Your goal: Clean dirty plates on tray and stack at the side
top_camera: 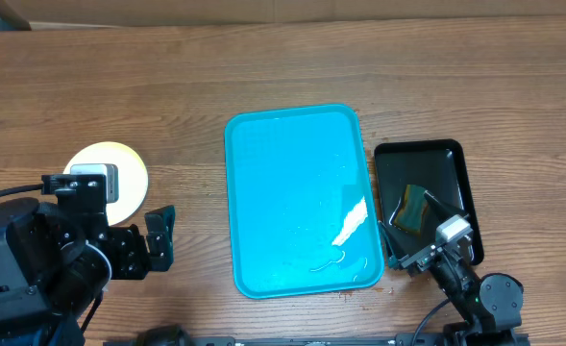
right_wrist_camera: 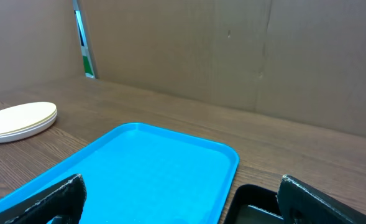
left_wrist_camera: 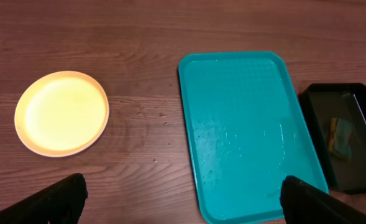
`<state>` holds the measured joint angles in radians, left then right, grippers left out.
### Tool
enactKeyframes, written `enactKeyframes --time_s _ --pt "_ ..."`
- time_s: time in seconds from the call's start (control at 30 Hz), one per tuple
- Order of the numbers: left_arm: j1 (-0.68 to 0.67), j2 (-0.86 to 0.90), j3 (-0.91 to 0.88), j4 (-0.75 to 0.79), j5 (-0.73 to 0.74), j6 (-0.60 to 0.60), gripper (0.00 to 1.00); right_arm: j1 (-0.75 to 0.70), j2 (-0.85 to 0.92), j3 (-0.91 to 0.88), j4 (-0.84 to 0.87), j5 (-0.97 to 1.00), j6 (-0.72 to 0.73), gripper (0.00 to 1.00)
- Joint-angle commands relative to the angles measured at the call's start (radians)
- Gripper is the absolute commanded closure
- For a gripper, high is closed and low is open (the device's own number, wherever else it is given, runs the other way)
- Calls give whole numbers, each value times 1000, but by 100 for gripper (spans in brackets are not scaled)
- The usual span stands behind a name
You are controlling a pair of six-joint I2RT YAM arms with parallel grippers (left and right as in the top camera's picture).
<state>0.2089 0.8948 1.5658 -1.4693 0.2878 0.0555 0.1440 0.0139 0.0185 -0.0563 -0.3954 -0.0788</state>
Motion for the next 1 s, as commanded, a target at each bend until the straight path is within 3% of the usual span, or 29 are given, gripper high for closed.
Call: enactKeyframes --time_s 0.0,0.77,0.87,0.97 --pt "-7 1 6 3 -3 1 0 -1 -11 -11 6 2 -1 0" --pt "-87 -48 -63 16 -8 1 0 -1 -11 -11 6 2 0 0" --pt "-108 -104 -149 111 1 -15 0 -1 -11 -11 6 2 -1 0" --pt "-135 -193 -309 339 1 -63 0 -1 -11 -11 6 2 -1 0"
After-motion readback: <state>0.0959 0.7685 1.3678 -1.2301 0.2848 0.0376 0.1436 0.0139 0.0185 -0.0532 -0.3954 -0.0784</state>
